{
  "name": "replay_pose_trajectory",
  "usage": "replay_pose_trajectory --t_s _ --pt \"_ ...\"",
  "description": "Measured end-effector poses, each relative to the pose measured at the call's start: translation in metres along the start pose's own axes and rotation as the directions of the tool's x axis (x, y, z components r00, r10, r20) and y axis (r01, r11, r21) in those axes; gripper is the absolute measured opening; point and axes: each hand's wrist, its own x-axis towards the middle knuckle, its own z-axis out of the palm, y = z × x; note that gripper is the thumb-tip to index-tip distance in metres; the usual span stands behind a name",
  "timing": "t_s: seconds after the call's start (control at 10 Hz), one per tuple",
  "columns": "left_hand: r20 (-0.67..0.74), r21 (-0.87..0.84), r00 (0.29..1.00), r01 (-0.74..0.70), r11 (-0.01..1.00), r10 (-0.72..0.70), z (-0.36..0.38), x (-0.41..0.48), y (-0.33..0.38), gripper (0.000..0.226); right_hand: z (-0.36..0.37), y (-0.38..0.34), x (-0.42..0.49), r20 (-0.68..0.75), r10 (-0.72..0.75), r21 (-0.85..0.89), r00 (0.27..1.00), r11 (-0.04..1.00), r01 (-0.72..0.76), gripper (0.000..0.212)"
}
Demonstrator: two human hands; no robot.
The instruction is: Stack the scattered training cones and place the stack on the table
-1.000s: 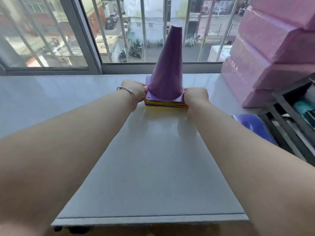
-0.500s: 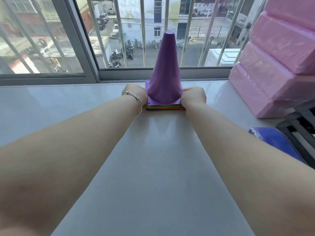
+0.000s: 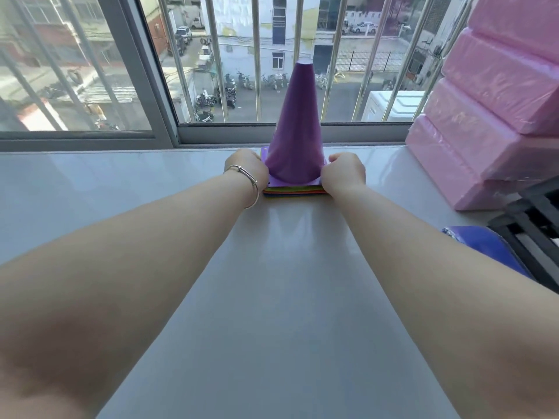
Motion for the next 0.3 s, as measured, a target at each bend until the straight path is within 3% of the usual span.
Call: replay_pose_trajectory --t_s 0.1,0.2,0.3 --pt "-0.036 0.090 0.997 -0.060 0.994 0.063 -0.003 -0.008 0.000 0.010 -0.001 0.006 -0.004 -0.007 -0.073 -0.023 0.997 0.997 0.073 0.038" --pt "-0.050 0.285 0.993 -0.089 0.954 0.108 -0.002 -0.012 -0.005 0.036 -0.008 0.014 -0.014 0.001 -0.240 -0.154 0.971 0.959 0.238 0.039" --pt "-0.122 0.480 0.977 -0.096 0.872 0.175 -0.005 -0.029 -0.007 0.046 -0.021 0.021 -0.028 0.020 -0.390 -0.342 0.920 0.863 0.373 0.046"
